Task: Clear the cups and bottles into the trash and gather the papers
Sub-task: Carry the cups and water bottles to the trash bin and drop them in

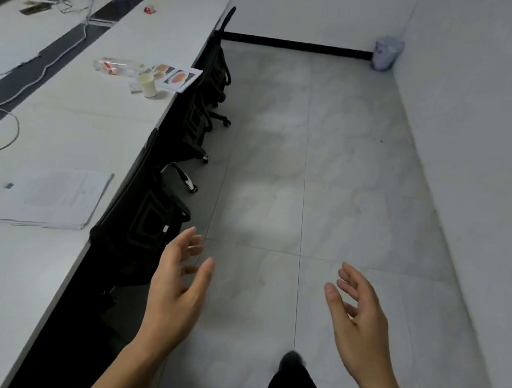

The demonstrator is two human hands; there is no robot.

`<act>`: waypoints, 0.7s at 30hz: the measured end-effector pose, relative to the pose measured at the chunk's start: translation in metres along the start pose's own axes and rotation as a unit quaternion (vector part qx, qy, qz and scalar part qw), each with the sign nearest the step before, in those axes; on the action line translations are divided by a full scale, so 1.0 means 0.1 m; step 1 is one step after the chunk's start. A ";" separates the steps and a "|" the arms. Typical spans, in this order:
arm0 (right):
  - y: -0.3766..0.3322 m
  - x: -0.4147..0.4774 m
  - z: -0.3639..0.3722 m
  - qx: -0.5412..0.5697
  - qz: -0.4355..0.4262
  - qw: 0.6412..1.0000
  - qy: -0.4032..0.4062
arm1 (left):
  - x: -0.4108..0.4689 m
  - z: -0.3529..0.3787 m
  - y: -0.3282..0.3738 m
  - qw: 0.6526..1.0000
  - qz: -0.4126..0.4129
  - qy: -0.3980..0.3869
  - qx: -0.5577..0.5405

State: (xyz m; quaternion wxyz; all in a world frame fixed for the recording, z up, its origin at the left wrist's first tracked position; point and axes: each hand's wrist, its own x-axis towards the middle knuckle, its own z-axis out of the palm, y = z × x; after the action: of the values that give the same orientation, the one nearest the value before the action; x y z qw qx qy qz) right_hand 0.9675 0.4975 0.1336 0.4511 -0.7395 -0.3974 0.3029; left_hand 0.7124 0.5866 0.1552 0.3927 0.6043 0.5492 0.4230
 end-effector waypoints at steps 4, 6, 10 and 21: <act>0.11 1.28 0.26 0.007 0.005 1.000 -0.024 | 1.02 0.49 -0.15 0.999 -0.018 0.030 0.010; 0.12 1.99 0.39 0.008 -0.005 0.999 -0.043 | 1.55 0.77 -0.21 0.998 -0.035 0.042 0.015; -0.19 3.30 0.64 0.003 -0.017 0.995 -0.094 | 2.50 1.05 -0.11 0.995 -0.066 0.070 0.019; -1.33 6.17 2.05 -0.033 -0.100 0.954 -0.281 | 4.73 1.08 -0.28 0.962 -0.126 0.241 0.006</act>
State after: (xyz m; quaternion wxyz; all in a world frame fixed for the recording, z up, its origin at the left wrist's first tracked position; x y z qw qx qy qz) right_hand 1.0696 1.1532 0.1154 0.3241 -0.5955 -0.5896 0.4389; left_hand 0.8228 1.0596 0.1305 0.2952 0.4128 0.7022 0.4994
